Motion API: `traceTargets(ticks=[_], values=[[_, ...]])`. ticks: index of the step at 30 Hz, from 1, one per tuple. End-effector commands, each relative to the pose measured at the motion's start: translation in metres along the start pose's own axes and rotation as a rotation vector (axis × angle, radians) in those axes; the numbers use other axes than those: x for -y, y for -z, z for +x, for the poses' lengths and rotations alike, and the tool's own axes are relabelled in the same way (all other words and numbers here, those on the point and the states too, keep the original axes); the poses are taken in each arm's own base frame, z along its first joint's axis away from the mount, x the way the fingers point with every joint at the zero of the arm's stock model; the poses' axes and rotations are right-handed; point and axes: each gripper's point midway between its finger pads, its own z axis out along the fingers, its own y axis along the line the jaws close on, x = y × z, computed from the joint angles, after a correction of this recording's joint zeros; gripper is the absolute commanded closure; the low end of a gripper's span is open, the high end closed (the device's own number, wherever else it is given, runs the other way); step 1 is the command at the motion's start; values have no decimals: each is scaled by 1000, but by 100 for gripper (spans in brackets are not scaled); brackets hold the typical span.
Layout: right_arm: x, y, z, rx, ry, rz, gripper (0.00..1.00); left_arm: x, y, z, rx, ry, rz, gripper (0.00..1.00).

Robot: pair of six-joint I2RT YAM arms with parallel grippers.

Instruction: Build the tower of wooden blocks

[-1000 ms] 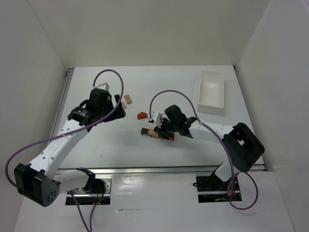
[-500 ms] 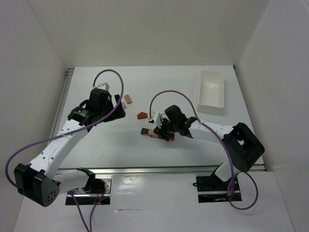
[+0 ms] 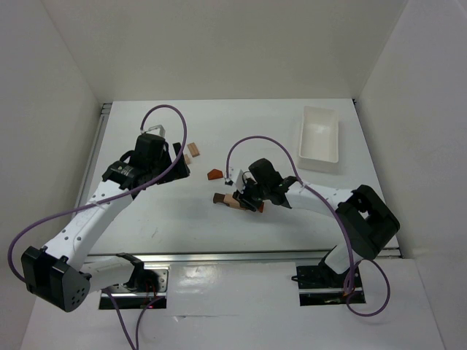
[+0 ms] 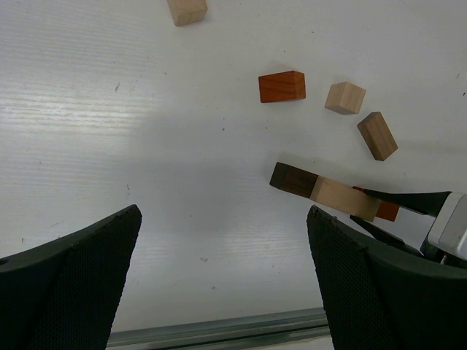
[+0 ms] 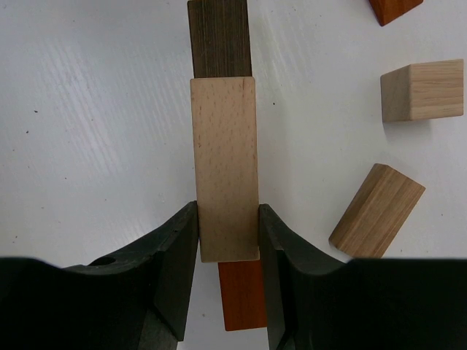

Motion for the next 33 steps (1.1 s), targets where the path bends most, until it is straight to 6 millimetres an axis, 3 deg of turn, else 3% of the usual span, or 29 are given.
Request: traceTargets(ticks=[1,6,16,18,19,22,25,28,31,33], values=[[10,1,-12,17,-4,28,60,1,1,-3,14,-26,3,0],[13,0,-13,22,-1,40,60,1,1,-3,14,-26,3,0],[14,3,-16,29,10,44,39,2,0,-5,14,-26,3,0],[16,6,-23,47,16,52,37,2,0,-5,14,-26,3,0],[16,9,-29,61,20,48,32,2,0,-5,14,-26,3,0],[16,19,-45,102,44,45,32,4,1,-9,21,-25,8,0],[17,29,-64,162,73,47,16,5,0,-10,21,-25,8,0],[29,43,-83,249,65,118,15,8,4,-19,45,-22,10,0],[74,62,-91,307,-47,320,6,13,4,-30,70,-28,15,0],[94,68,-90,290,-105,384,6,16,2,-38,80,-36,8,0]])
